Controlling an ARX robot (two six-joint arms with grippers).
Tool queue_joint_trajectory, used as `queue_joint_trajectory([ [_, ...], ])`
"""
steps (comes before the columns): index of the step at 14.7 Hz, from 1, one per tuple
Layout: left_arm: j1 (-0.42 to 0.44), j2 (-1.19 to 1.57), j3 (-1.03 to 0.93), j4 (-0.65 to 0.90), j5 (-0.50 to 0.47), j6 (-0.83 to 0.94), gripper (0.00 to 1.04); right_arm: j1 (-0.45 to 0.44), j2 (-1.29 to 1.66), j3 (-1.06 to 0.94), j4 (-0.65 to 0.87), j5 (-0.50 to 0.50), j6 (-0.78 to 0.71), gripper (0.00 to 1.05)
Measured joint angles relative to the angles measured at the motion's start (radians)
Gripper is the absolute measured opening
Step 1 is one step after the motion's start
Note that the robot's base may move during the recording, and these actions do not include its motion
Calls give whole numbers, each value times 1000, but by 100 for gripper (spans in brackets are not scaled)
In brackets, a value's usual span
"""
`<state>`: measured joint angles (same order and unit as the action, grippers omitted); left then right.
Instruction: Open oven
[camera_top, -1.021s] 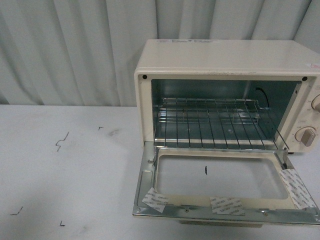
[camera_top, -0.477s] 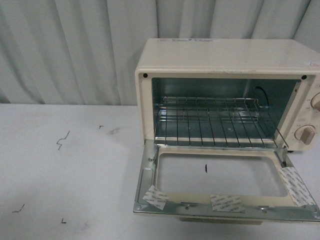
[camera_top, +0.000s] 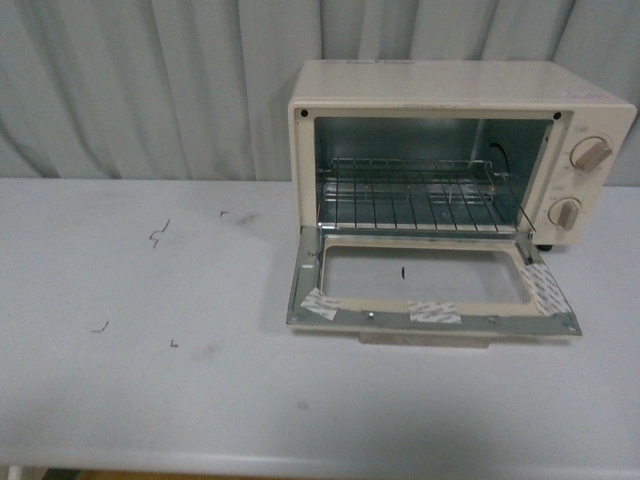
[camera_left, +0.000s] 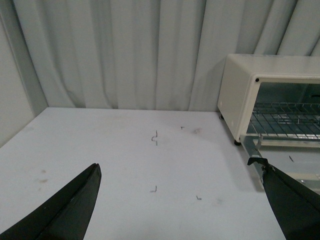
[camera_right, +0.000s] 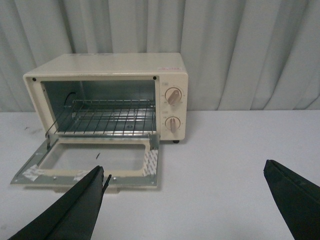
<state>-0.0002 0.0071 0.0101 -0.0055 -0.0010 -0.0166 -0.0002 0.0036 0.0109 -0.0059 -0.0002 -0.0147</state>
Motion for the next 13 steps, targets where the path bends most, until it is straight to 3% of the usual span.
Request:
queue_joint_trajectory([
  [13, 0, 0, 0, 2, 0, 0, 98, 0, -1, 0, 3, 0, 0, 98],
])
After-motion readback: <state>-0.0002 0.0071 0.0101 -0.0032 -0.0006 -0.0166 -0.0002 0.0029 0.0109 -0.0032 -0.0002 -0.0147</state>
